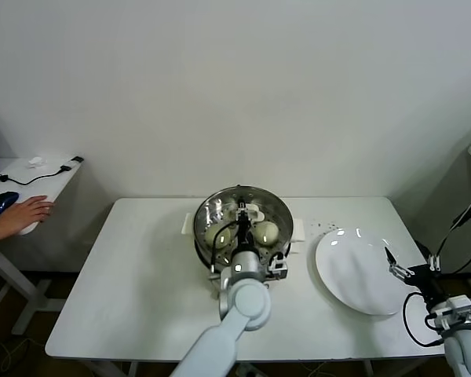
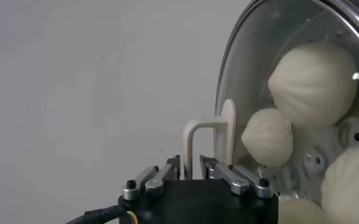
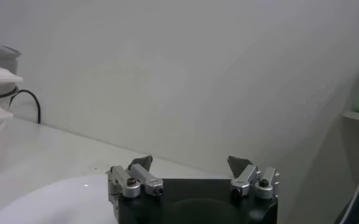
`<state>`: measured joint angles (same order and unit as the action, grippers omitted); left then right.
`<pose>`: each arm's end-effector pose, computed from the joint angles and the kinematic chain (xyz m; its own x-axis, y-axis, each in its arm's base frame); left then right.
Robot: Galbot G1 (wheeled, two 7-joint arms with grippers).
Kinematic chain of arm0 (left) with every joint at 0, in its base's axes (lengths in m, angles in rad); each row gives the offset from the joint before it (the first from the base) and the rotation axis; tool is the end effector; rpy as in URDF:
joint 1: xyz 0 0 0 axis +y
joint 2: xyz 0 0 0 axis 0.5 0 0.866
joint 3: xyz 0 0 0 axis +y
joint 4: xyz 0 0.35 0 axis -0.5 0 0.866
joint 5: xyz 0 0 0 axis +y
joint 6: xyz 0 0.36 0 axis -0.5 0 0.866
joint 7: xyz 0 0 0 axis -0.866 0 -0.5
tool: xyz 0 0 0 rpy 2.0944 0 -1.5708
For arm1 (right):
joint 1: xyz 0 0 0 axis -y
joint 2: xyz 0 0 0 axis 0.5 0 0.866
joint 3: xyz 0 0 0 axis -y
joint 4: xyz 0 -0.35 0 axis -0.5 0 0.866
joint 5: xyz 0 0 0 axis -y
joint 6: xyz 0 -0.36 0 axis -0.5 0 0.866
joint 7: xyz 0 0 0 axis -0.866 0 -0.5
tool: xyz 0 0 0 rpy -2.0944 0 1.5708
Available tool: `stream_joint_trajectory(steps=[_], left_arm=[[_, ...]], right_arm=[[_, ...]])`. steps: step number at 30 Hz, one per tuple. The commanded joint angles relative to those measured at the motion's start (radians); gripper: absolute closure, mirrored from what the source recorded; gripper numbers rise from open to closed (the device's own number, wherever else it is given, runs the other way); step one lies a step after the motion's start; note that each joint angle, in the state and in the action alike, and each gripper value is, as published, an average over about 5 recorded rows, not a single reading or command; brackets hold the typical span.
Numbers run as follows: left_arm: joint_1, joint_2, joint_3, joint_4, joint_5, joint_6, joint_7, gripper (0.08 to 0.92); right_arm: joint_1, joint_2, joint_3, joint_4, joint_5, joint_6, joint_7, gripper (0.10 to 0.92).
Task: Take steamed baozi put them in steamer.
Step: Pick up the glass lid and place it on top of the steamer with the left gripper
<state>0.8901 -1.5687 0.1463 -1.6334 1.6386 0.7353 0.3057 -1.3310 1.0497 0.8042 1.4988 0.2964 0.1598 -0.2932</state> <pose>0.3295 -0.2224 -0.2798 -0.9960 -0.0685 0.0569 0.0568 0.0044 0.9984 0.2538 -0.2734 -0.3620 -0.9917 -0.0433 0.1211 -0.0726 0.9657 -0.2493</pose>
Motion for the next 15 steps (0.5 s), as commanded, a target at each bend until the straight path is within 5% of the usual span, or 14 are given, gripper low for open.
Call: stream_joint_trajectory(steps=[1,10,15], left_arm=[[0.039,0.041,0.007,-0.136,0.003,0.02,0.044,0.647],[0.15,0.109,0.018,-0.346,-0.038,0.014,0.047,0.387],[0.248,0.18,-0.028,-0.473,-0.155,-0.005,-0.029,0.244]], right_arm=[[0.005,0.002,-0.002,-0.006,-0.004,0.0,0.0,0.203],[0.01,0.002,-0.006,-0.001,-0.015,-0.023,0.02,0.203],[0.008,0.0,-0.012,0.02,-0.044,-0.06,0.049,0.203]])
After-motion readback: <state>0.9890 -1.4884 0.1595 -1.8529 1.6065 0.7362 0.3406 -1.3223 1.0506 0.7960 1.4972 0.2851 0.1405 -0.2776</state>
